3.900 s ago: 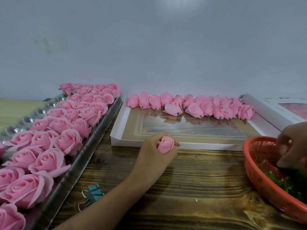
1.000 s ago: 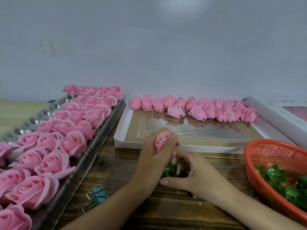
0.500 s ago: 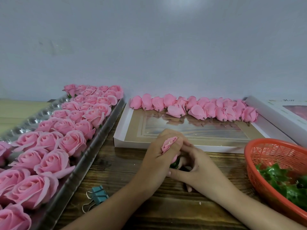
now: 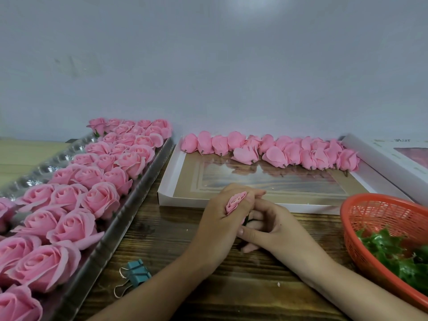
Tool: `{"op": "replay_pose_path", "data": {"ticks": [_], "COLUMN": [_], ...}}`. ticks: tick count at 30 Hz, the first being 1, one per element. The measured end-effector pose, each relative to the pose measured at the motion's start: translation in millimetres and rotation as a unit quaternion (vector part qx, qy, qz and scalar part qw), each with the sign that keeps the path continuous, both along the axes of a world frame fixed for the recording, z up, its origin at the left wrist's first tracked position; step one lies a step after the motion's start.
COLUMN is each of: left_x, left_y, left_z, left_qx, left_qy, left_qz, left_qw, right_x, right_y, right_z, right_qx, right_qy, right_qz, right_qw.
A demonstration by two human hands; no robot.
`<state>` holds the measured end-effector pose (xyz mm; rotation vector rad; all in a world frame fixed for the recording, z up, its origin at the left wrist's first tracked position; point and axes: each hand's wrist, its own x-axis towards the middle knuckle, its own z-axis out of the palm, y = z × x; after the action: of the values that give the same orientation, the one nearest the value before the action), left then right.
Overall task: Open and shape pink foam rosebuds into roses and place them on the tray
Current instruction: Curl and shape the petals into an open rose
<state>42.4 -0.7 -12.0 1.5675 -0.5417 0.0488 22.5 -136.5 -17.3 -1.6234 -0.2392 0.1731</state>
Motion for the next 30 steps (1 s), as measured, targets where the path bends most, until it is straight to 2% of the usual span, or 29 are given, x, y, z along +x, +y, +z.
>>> {"op": "replay_pose_path", "data": {"ticks": [12, 30], "left_x": [0.0, -3.4], "left_y": [-1.0, -4.1], "left_z": [-0.9, 5.0], "left_qx": [0.007, 0.04], "left_qy": [-0.007, -0.018], "left_qz": [0.012, 0.014], "left_qw": [1.0, 0.999], "right_x": [-0.7, -3.7], "right_y": [-0.1, -0.1], "right_z": [1.2, 3.4], "right_qx": [0.06, 0.078], "right_qy": [0.028, 0.023], "right_qz": [-0.011, -0.038], "right_qw": [0.998, 0.996]}}
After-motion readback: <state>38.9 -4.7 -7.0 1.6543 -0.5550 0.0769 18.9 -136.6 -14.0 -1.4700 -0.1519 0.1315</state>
